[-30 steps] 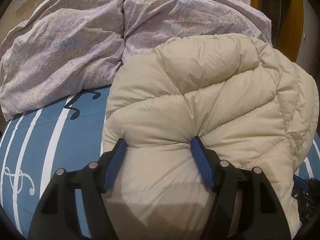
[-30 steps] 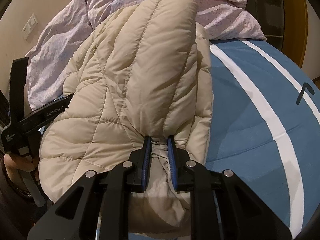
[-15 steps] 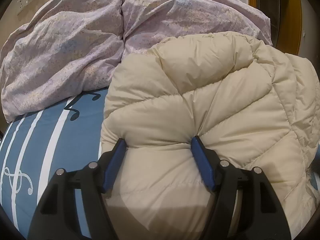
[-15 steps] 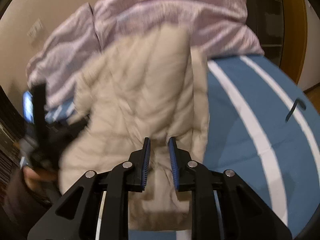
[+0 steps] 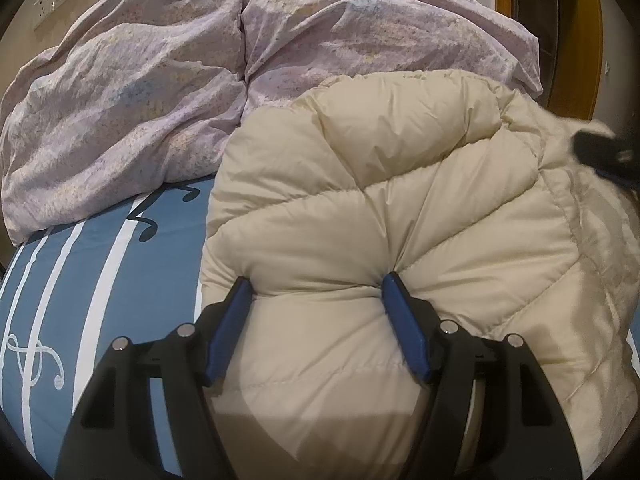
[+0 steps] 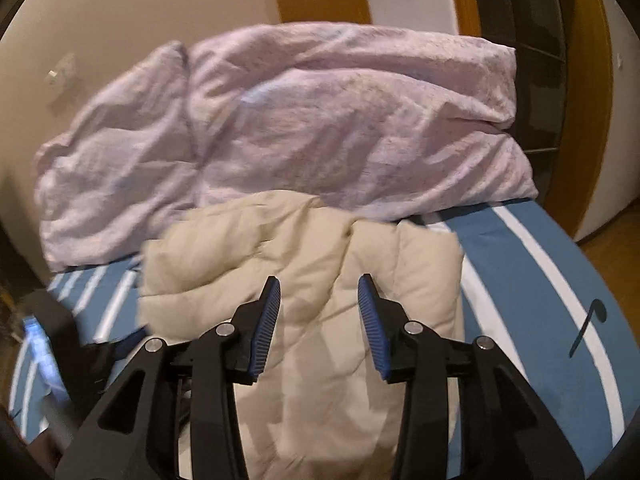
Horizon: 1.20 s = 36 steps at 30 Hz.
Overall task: Fold large clothes
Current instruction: 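Press the folded jacket bundle flat with both open tools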
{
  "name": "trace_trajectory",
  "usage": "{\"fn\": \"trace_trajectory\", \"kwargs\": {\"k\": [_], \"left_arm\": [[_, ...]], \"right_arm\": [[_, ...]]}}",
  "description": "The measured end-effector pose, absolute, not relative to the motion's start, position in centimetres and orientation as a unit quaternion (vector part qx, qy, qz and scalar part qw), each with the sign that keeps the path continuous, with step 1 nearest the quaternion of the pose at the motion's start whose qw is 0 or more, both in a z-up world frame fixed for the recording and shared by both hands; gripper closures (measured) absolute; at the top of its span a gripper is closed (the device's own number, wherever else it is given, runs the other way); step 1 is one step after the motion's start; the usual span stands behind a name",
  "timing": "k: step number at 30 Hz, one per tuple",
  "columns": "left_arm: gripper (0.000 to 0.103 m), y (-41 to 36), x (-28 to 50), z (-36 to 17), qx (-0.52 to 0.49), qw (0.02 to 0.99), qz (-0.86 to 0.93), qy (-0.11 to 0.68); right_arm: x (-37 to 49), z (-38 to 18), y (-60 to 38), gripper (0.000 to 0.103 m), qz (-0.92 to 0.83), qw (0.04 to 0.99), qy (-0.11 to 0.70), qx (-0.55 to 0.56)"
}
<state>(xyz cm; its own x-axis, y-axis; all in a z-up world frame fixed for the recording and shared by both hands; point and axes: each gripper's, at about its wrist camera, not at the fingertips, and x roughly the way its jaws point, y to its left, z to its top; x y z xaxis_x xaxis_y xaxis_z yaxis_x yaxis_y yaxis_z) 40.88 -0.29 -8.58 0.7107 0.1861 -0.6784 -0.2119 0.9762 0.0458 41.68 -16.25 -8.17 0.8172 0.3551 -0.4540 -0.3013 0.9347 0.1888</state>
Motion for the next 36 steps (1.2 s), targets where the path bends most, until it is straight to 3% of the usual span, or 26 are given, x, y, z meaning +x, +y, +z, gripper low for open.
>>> {"fn": "trace_trajectory", "kwargs": {"k": [15, 36], "left_arm": [[0.033, -0.1, 40.6, -8.4, -0.040, 0.934, 0.085, 0.346], [0.030, -0.3, 41.2, -8.7, -0.030, 0.932, 0.089, 0.350]], "right_arm": [[44.8, -13.8, -16.2, 0.060, 0.131, 0.947, 0.287, 0.052], [45.7, -14.3, -16.0, 0.059, 0.130, 0.942, 0.302, 0.066]]}}
